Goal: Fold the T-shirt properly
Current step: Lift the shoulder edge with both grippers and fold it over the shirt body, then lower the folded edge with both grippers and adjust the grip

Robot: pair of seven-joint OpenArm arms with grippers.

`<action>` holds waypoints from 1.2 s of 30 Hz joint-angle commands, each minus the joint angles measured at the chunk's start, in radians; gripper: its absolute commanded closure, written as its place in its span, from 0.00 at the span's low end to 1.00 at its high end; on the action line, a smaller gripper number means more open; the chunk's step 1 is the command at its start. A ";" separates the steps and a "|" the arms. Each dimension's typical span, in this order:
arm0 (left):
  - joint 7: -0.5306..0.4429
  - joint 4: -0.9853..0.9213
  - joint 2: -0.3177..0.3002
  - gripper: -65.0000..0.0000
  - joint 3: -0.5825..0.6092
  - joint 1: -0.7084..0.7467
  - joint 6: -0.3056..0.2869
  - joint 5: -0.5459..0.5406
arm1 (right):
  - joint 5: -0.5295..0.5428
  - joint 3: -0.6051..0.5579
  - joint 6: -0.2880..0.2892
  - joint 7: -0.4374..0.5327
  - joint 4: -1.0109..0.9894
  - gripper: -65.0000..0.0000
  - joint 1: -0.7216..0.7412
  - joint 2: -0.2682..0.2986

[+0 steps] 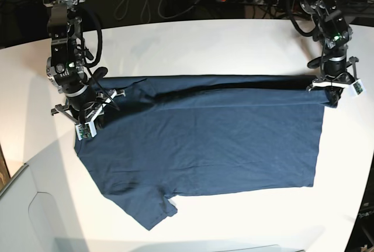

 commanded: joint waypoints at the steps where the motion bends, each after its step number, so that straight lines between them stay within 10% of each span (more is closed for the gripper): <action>1: -0.026 0.013 -0.015 1.00 -0.005 -0.016 0.002 -0.001 | -0.004 0.007 0.008 0.047 0.006 1.00 0.026 0.007; 36: -0.026 -0.119 -0.035 1.00 -0.002 -0.171 0.002 -0.001 | -0.002 0.006 0.008 0.086 -0.087 1.00 0.129 -0.013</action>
